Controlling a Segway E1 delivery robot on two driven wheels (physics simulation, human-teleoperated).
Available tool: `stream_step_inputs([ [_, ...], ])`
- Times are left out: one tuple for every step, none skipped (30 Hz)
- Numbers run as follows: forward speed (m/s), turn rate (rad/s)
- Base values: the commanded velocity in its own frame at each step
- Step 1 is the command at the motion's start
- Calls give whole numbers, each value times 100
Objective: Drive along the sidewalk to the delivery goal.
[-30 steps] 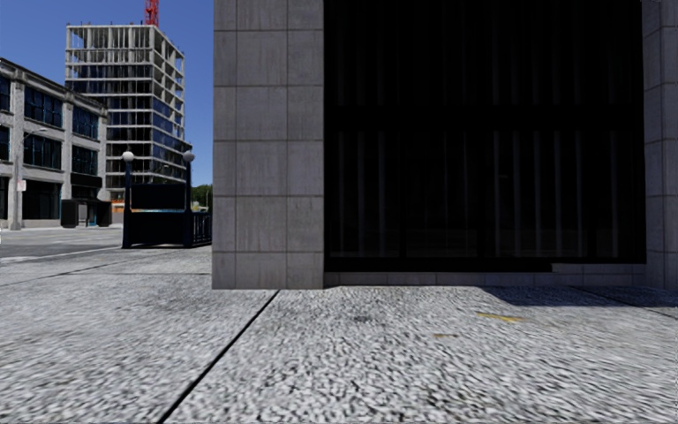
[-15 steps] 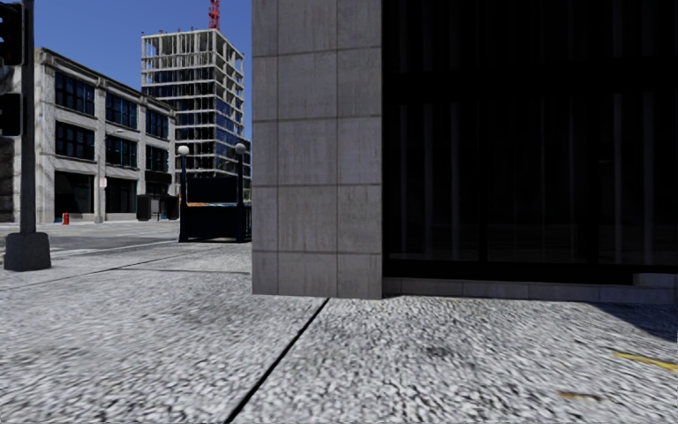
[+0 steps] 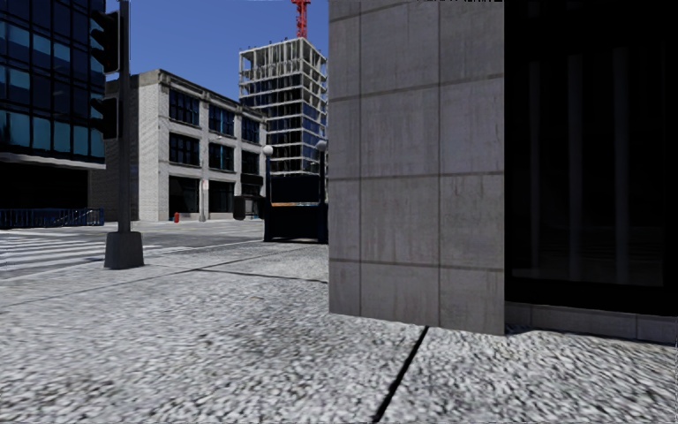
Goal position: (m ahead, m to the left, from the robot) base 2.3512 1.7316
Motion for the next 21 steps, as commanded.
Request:
stream_step_inputs([
  [144, 60],
  [144, 60],
  [144, 60],
  [144, 60],
  [144, 60],
  [144, 60],
  [144, 60],
  [144, 60],
  [144, 60],
  [144, 60],
  [144, 60],
  [144, 60],
  [144, 60],
  [144, 60],
  [144, 60],
  [144, 60],
  [144, 65],
  [144, 65],
  [144, 66],
  [144, 67],
  [144, 67],
])
